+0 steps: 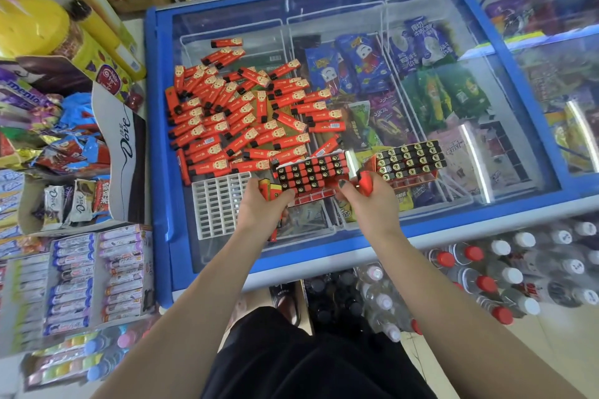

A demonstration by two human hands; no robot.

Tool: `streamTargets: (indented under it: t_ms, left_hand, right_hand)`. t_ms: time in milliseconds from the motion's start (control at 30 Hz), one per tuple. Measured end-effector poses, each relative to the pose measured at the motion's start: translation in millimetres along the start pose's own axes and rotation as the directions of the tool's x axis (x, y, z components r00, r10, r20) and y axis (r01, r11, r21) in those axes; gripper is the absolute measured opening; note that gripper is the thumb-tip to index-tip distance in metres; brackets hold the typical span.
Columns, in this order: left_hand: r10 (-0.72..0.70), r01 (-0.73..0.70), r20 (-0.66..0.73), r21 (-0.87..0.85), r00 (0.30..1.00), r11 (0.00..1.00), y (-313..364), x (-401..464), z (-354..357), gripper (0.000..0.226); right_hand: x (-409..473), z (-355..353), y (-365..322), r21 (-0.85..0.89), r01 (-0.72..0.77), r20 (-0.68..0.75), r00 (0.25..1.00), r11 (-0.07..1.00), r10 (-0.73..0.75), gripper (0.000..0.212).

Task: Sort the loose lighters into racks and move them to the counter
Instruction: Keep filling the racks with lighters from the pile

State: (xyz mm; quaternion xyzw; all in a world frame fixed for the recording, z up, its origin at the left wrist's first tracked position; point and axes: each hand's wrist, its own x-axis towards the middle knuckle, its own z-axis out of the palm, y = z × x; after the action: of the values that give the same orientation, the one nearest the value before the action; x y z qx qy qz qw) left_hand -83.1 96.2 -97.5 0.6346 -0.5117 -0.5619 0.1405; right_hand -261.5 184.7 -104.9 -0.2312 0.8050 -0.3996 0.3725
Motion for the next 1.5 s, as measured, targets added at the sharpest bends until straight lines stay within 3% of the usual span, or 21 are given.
streamTargets:
  t_ms: [433, 600, 733, 867, 967, 1033, 1233, 1400, 1500]
  left_hand:
    - [0.015, -0.015, 0.000, 0.031, 1.000, 0.999, 5.6, 10.1, 2.4, 0.033]
    - [0.016, -0.016, 0.006, 0.047, 1.000, 0.999, 4.0, 12.0, 1.7, 0.033]
    - [-0.005, 0.005, 0.020, 0.012, 1.000, 1.000, 1.8, 14.1, 1.8, 0.027]
    - [-0.052, 0.055, 0.039, -0.075, 0.998, 0.996, -4.4, 16.0, 2.4, 0.026]
    - [-0.049, 0.051, 0.026, -0.086, 0.998, 0.995, -6.0, 14.9, 3.5, 0.025]
    - [-0.052, 0.054, 0.023, -0.081, 0.998, 0.995, -7.3, 15.5, 4.0, 0.026]
    - [-0.066, 0.071, 0.046, -0.134, 0.997, 0.988, -8.3, 16.6, 3.4, 0.030]
    - [-0.063, 0.069, 0.049, -0.119, 0.997, 0.991, -9.5, 18.1, 3.6, 0.030]
    - [-0.061, 0.067, 0.057, -0.116, 0.997, 0.991, -8.6, 16.5, 3.7, 0.028]
  right_hand:
    - [7.0, 20.6, -0.7, -0.016, -0.017, 0.012, 1.000, 1.000, 0.017, 0.019]
    - [17.4, 28.3, -2.3, 0.184, -0.207, 0.039, 0.978, 0.961, 0.203, 0.024]
    - [20.2, 30.7, -2.4, 0.232, -0.358, 0.070, 0.934, 0.905, 0.352, 0.064]
    - [18.8, 27.1, -2.2, 0.191, -0.447, 0.126, 0.894, 0.874, 0.430, 0.064]
    - [15.9, 24.3, 0.6, 0.330, -0.496, 0.236, 0.867, 0.803, 0.439, 0.051]
    - [14.1, 21.6, 3.3, 0.386, -0.481, 0.272, 0.875, 0.787, 0.401, 0.040]
    - [15.9, 20.2, 6.8, 0.216, -0.370, 0.183, 0.924, 0.903, 0.335, 0.036]
    - [17.9, 12.5, -1.0, 0.409, -0.393, 0.209, 0.919, 0.824, 0.334, 0.032]
    - [16.1, 3.1, 2.2, 0.408, -0.295, 0.151, 0.955, 0.864, 0.255, 0.027]
